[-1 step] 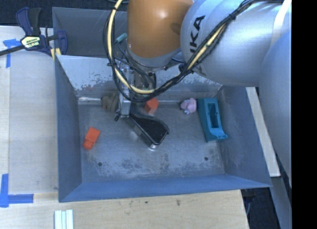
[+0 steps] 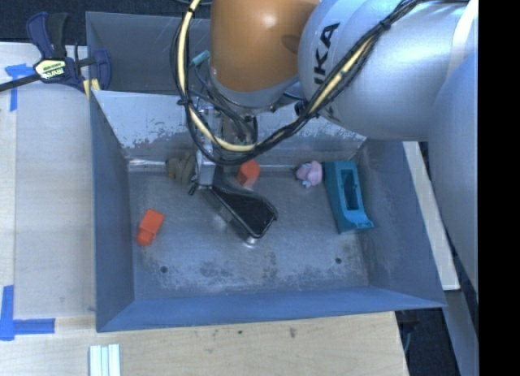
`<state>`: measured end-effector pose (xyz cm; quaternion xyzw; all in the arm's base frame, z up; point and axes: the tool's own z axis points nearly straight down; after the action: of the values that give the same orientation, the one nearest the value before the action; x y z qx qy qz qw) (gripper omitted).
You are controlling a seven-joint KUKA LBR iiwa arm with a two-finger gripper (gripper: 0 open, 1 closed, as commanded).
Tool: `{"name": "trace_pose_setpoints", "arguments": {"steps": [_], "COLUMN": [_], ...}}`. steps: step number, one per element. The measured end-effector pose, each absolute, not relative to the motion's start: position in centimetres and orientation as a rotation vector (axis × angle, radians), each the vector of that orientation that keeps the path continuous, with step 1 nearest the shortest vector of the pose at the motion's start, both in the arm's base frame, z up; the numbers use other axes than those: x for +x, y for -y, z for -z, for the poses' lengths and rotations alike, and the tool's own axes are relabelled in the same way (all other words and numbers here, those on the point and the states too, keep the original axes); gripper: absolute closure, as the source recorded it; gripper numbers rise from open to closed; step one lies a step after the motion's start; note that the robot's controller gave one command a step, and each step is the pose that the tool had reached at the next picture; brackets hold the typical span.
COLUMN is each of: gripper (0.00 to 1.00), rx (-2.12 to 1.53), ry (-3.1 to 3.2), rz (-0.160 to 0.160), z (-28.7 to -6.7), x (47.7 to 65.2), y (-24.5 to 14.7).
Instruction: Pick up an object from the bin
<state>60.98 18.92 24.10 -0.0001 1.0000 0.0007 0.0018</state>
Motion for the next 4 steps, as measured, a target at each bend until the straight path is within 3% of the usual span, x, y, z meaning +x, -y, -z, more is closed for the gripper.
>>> {"name": "trace_pose_setpoints", "arguments": {"steps": [1, 2, 3, 4], "gripper": [0.00, 0.00, 0.00, 0.00], "rx": [-0.106, -0.634, -0.680, -1.092], "ry": [-3.130, -3.070, -3.057, -2.933], "rz": [-0.003, -0.002, -0.001, 0.000], "z": [-22.2, -17.4, -13.8, -9.8], "x": [60.6, 58.0, 57.6, 57.4], "y": [-19.5, -22.4, -23.9, -24.3]}}
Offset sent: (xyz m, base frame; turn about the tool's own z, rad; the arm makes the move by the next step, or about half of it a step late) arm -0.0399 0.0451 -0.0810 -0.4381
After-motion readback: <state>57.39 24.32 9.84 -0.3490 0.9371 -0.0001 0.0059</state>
